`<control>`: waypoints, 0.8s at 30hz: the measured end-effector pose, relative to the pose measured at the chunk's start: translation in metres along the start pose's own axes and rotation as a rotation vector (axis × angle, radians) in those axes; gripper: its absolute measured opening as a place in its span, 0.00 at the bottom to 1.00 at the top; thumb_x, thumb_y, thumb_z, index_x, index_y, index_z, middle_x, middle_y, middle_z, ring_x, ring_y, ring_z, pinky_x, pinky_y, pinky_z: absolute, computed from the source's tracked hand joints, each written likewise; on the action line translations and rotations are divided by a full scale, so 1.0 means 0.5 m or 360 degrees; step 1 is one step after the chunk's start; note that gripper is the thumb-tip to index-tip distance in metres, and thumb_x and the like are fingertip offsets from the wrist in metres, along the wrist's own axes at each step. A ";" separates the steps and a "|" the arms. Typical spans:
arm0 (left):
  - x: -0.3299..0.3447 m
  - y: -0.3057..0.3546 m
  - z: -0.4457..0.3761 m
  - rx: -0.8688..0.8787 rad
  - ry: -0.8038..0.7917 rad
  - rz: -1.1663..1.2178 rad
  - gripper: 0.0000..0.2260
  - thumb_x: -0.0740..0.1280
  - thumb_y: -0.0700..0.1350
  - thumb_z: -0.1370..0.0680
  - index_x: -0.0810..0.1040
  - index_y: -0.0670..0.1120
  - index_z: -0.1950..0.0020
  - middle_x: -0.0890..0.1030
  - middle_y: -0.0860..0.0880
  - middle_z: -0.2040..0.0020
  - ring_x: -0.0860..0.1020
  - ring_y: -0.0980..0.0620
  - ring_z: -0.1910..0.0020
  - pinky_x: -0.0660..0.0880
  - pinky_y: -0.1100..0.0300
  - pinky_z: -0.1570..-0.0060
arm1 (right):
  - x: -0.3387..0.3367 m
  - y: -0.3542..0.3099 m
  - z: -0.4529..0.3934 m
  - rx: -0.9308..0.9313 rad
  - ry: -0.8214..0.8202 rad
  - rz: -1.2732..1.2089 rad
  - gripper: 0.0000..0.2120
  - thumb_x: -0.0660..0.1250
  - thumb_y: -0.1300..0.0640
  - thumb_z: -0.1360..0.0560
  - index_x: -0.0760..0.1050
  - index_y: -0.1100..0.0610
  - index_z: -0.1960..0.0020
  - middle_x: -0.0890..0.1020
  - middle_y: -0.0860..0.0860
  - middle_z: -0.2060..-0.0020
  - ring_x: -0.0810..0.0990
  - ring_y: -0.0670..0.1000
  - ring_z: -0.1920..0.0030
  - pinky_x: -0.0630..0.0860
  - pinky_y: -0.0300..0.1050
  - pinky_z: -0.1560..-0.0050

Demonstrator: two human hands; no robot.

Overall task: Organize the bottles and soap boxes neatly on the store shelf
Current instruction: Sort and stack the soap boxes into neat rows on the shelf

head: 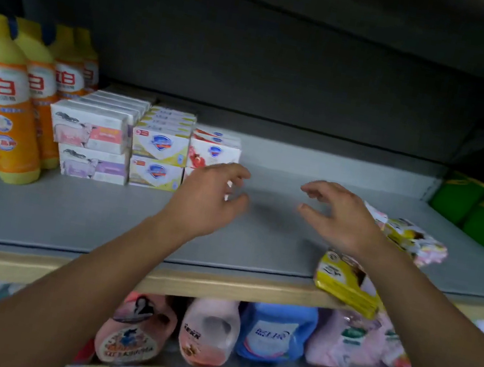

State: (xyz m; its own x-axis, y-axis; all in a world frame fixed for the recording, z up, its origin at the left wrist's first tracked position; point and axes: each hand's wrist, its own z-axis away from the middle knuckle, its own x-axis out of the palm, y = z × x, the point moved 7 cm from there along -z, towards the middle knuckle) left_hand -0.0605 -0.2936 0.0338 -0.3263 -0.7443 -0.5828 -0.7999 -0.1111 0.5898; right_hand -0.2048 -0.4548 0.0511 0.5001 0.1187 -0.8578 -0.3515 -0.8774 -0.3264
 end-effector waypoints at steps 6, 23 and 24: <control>0.164 0.069 0.045 -0.0171 -0.0308 0.0310 0.12 0.72 0.43 0.27 0.81 0.48 0.44 0.82 0.50 0.53 0.82 0.51 0.57 0.76 0.60 0.46 | -0.006 0.157 0.163 0.0291 -0.0512 0.0010 0.33 0.76 0.45 0.32 0.70 0.49 0.30 0.74 0.41 0.40 0.73 0.46 0.35 0.67 0.37 0.37; 0.299 0.061 0.005 -0.0747 -0.0544 0.1355 0.10 0.67 0.39 0.22 0.78 0.39 0.41 0.83 0.37 0.46 0.83 0.42 0.49 0.81 0.43 0.48 | -0.028 0.196 0.092 0.0146 0.0161 -0.0193 0.37 0.73 0.39 0.31 0.68 0.52 0.28 0.77 0.49 0.36 0.75 0.48 0.37 0.69 0.41 0.38; 0.292 0.046 -0.002 -0.0767 -0.0477 0.1362 0.08 0.67 0.39 0.21 0.79 0.40 0.43 0.83 0.38 0.48 0.83 0.44 0.52 0.82 0.45 0.51 | -0.046 0.221 0.074 0.0210 0.0237 -0.0077 0.35 0.72 0.39 0.31 0.69 0.53 0.29 0.78 0.51 0.37 0.75 0.52 0.37 0.70 0.45 0.37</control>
State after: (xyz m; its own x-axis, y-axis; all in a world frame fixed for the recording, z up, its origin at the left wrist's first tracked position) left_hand -0.1257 -0.4056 -0.0371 -0.8577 -0.5105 0.0620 0.0258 0.0776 0.9966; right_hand -0.2843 -0.5371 0.0199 0.6271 0.0804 -0.7748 -0.4200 -0.8028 -0.4232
